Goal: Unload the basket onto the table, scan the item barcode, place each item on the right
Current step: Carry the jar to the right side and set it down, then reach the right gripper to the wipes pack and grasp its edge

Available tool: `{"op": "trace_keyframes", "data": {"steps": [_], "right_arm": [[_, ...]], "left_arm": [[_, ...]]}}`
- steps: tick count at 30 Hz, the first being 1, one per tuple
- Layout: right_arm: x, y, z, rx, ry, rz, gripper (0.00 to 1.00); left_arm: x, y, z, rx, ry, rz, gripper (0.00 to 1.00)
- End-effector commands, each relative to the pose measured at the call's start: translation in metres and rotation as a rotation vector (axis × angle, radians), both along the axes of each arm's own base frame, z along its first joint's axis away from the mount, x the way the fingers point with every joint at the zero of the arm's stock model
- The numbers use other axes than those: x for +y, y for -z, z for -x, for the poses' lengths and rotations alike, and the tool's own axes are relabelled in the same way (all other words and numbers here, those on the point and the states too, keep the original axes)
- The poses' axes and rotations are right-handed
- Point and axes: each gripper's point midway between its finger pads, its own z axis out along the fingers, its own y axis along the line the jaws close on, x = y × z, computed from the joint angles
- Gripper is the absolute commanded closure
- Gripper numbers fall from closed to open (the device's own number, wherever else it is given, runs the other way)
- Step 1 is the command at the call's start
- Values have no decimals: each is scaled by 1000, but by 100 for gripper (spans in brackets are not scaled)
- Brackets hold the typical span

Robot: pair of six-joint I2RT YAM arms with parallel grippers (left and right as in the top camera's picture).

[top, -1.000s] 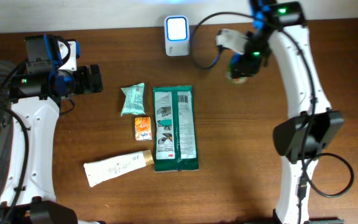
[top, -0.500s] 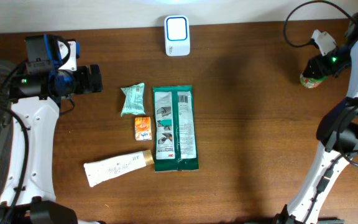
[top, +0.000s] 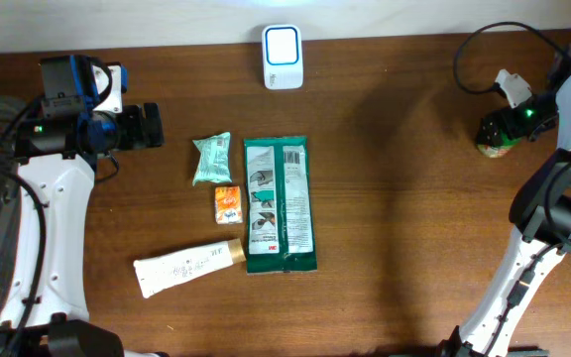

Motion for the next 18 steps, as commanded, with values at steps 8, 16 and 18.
{"op": "trace_keyframes", "data": {"steps": [8, 16, 18], "right_arm": [[21, -147, -31, -371, 181, -253, 2], [204, -219, -9, -119, 174, -920, 2], [234, -189, -5, -48, 141, -721, 2]], "left_arm": [[1, -4, 0, -12, 14, -9, 1], [1, -4, 0, -12, 14, -9, 1], [1, -4, 0, -12, 14, -9, 1]]}}
